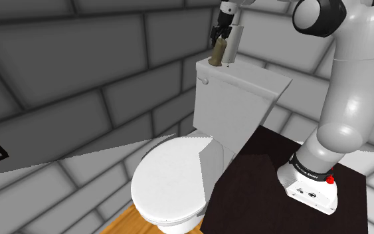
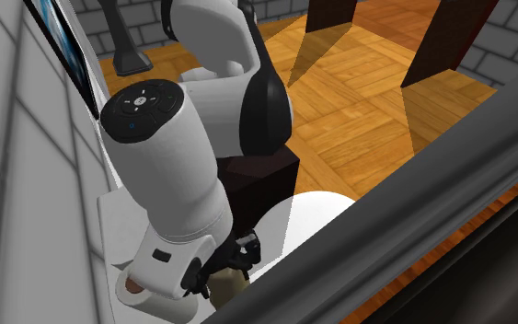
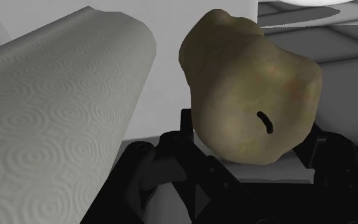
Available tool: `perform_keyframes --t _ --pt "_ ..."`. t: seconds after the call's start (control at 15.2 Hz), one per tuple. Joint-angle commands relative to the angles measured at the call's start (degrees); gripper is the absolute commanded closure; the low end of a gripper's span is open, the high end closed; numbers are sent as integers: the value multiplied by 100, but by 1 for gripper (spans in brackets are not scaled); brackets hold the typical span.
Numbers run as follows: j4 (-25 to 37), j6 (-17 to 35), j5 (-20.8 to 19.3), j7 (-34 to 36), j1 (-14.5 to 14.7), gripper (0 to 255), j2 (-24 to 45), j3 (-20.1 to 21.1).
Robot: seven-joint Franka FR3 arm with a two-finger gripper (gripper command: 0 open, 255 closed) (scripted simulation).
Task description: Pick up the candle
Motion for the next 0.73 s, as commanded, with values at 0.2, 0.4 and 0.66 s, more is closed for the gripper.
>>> perform_keyframes --t 0.2,0.4,0.66 --pt "446 -401 1 42 -51 255 44 -9" --pt "754 -657 11 69 -89 255 94 -12" --pt "1218 -1020 38 105 -156 255 195 -13"
